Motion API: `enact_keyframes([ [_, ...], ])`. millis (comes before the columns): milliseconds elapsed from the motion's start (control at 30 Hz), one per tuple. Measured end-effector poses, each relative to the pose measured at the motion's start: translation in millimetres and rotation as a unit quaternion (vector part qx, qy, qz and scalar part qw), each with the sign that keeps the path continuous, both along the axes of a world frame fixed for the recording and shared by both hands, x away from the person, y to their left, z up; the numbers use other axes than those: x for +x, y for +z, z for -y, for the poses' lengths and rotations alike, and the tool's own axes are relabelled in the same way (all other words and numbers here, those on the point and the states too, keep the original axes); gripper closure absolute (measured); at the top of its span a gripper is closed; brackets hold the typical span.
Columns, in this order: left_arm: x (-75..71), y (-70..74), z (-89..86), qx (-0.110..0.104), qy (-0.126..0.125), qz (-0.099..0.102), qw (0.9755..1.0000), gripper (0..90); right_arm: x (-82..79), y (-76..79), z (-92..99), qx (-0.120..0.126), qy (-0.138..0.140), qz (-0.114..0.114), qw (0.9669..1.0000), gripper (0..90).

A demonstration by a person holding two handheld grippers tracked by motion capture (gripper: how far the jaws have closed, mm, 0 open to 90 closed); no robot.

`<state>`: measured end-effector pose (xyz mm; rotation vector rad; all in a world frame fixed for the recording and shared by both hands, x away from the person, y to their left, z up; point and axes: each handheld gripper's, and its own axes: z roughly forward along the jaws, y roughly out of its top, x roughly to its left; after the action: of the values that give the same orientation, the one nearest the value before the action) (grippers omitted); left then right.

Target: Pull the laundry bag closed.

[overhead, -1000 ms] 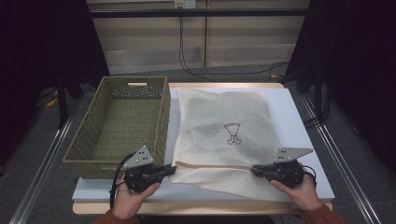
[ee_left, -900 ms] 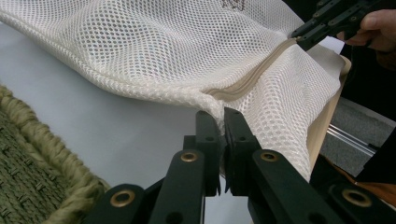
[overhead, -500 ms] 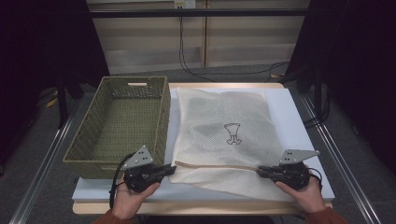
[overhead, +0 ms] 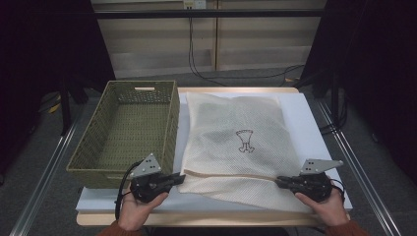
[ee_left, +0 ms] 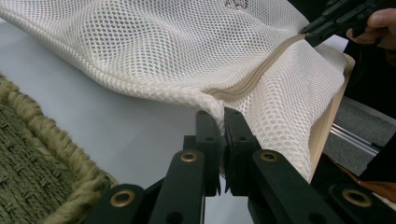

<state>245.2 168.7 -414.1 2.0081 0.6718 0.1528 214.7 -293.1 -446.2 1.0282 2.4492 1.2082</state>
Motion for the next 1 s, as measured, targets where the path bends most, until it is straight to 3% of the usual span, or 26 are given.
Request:
enact_keyframes([
  [1000,0.3,-0.3,0.2,0.001,0.000,-0.001,1.0000,86.5,-8.4,-2.0,16.9,0.001,-0.019,0.000,0.9998,82.7],
])
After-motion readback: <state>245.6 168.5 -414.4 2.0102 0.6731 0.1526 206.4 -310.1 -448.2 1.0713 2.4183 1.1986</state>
